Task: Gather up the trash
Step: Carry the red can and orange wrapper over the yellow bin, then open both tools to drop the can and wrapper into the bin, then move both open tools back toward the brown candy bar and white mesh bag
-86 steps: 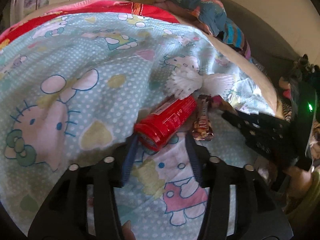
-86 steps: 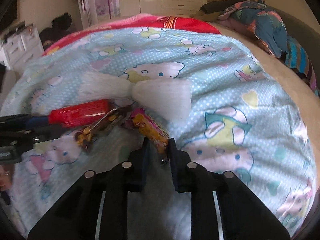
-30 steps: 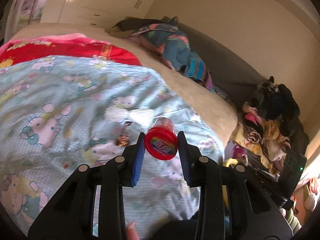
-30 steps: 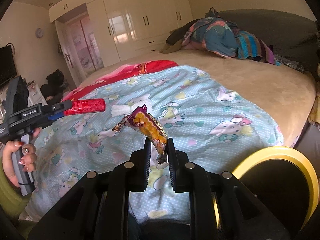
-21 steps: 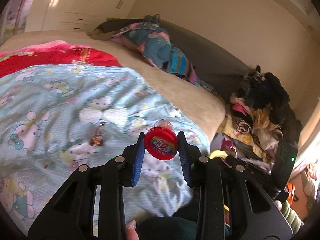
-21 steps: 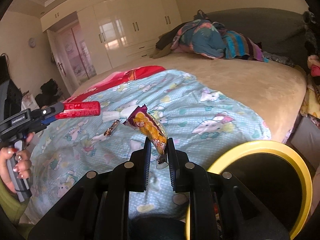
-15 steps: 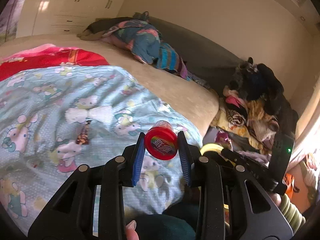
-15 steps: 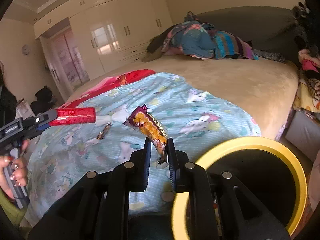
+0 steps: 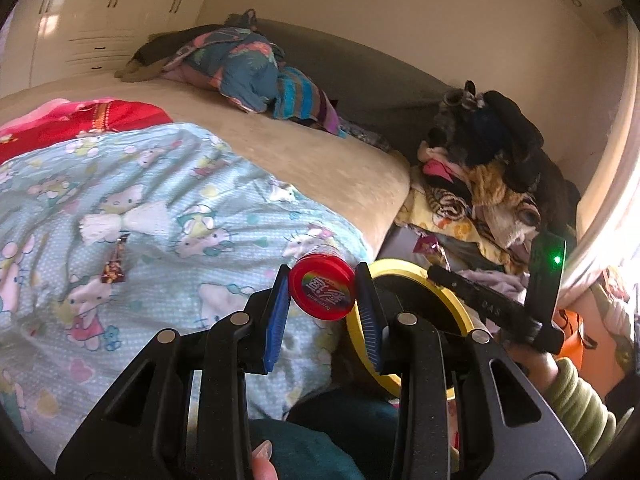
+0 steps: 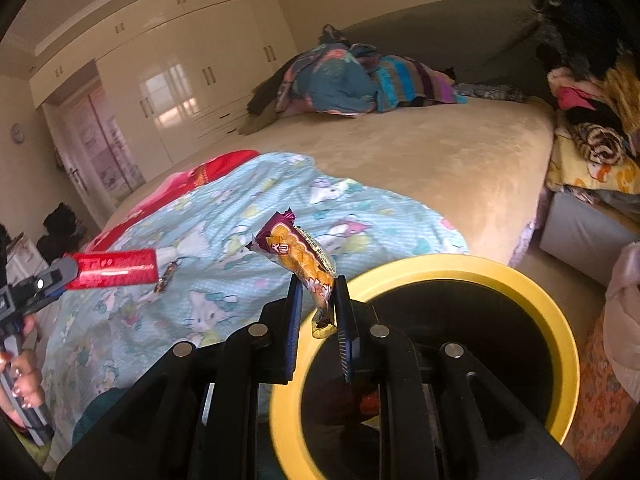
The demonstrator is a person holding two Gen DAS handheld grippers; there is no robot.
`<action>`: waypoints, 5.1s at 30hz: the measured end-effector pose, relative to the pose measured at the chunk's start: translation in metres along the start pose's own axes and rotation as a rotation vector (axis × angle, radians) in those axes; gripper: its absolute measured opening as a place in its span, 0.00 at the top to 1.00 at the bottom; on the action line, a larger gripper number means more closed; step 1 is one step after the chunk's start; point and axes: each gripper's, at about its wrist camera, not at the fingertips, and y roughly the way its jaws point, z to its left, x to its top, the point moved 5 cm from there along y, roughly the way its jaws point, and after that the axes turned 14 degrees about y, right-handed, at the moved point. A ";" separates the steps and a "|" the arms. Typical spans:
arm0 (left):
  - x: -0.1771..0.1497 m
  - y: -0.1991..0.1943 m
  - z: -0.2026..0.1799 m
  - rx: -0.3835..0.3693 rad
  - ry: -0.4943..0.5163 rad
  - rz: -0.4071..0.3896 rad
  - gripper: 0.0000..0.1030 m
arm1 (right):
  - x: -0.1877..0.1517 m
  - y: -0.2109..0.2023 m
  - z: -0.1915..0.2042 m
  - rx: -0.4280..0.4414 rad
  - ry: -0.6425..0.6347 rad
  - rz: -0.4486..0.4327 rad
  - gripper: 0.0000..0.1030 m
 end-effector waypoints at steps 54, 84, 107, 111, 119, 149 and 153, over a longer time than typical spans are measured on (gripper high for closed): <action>-0.035 0.108 -0.110 -0.176 0.125 0.189 0.18 | -0.017 0.007 -0.134 -0.191 0.276 0.065 0.44; -0.014 0.037 -0.043 0.102 0.110 0.069 0.10 | 0.002 -0.011 -0.014 -0.048 -0.007 -0.028 0.18; -0.022 -0.018 0.064 0.356 -0.022 0.018 0.10 | -0.020 0.015 0.083 0.086 -0.164 0.038 0.15; -0.027 -0.025 0.084 0.387 -0.056 0.018 0.10 | -0.023 0.029 0.104 0.117 -0.199 0.057 0.15; -0.043 -0.033 0.127 0.444 -0.118 0.034 0.10 | -0.027 0.071 0.145 0.153 -0.284 0.088 0.15; -0.073 0.050 0.201 0.370 -0.224 0.167 0.39 | -0.033 0.284 0.241 0.153 -0.440 0.298 0.26; -0.077 0.063 0.205 0.360 -0.233 0.187 0.40 | -0.037 0.297 0.244 0.134 -0.444 0.313 0.31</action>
